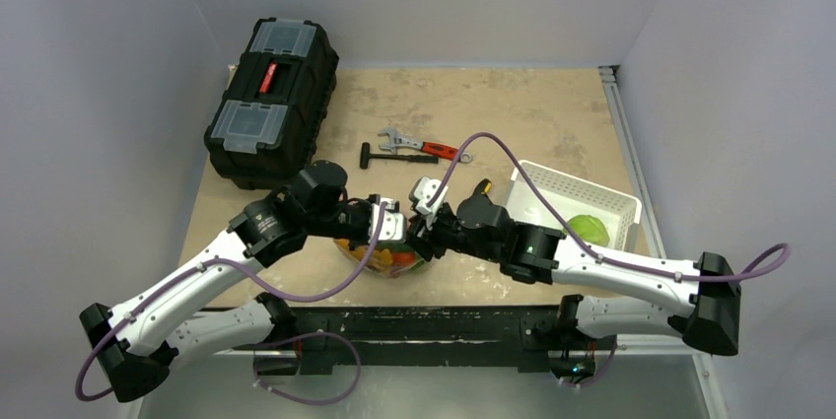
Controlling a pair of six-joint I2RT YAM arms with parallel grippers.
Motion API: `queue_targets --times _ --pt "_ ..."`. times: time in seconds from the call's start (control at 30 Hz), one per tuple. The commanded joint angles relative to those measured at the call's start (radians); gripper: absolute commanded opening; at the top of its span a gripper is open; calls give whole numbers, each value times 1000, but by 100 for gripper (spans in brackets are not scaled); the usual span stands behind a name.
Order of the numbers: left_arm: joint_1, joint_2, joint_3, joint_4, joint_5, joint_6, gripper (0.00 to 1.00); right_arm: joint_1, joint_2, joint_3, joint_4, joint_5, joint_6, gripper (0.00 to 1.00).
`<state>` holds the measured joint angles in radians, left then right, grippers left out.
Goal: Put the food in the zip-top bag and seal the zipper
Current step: Zip the zipper food storage bag at the center of the board.
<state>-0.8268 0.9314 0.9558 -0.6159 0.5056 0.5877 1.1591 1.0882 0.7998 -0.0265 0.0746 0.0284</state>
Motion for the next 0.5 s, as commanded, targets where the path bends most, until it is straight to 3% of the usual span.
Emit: queue_targets --times 0.0,0.2,0.47 --pt "1 -13 28 7 28 9 0 -2 12 67 49 14 -14 34" --pt "2 -30 18 21 2 9 0 -2 -15 25 76 91 57 1" --pt "1 -44 27 2 -62 17 0 -3 -98 -57 32 279 184 0"
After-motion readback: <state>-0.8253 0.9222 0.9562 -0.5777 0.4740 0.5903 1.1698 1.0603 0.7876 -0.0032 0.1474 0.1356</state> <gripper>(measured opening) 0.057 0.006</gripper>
